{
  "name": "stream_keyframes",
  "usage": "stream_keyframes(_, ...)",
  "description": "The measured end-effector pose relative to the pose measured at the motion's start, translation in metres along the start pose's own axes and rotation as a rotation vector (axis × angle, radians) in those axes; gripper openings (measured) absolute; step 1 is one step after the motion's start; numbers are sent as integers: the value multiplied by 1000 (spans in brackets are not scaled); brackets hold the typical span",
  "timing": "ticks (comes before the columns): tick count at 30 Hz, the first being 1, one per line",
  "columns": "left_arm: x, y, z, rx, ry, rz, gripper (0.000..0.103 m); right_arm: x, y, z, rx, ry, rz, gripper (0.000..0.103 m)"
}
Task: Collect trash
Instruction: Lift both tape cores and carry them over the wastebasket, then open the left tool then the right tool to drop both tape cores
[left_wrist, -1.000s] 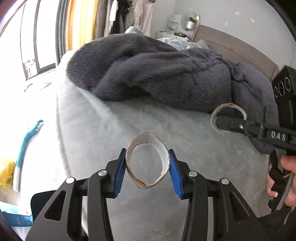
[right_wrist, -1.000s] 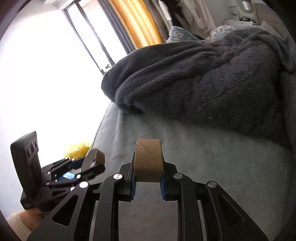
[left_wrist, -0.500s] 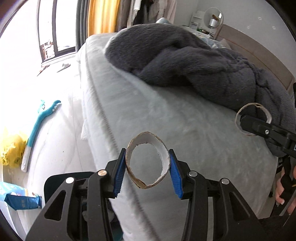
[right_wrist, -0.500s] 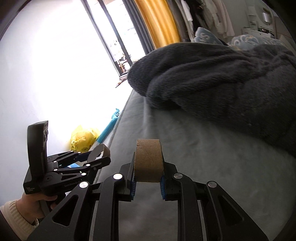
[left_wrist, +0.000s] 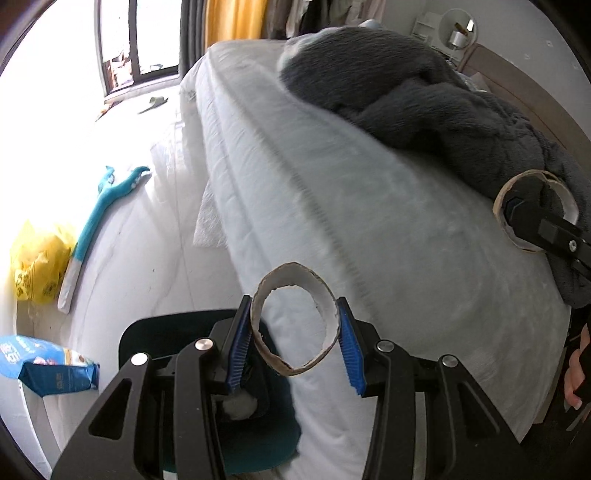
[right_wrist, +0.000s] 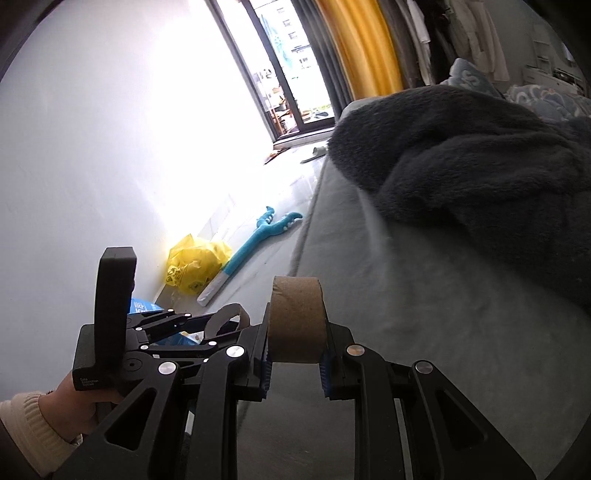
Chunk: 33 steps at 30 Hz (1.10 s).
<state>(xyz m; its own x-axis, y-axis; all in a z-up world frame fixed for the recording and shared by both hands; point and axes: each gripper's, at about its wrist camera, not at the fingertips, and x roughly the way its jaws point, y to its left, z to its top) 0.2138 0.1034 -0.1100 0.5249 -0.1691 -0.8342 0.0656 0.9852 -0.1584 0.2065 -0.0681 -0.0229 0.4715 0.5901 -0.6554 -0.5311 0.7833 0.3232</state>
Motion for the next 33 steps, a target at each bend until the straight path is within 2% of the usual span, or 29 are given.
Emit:
stream_keyframes(9,11,54,-19,-78,110,13,48,35,50,2,-67,49,55,21)
stream_keyframes(17,15,86,-32,-110,169,21,48,69,84,2,-110,98,91,21)
stream_keyframes(27,24,130,-54,-164,263,31,49,104,109,-1,-137,149,105,21)
stream_keyframes(29,24,137,-58,-168,272,34,52,109,113,-2,-139,158,109,21)
stream_keyframes(31,21,144,-60,-176,267,42,63,116,118,-4,-142,169,112,21)
stream_keyframes(33,18,150,-61,-182,261,45,65,124,122,-6,-150,187,109,21)
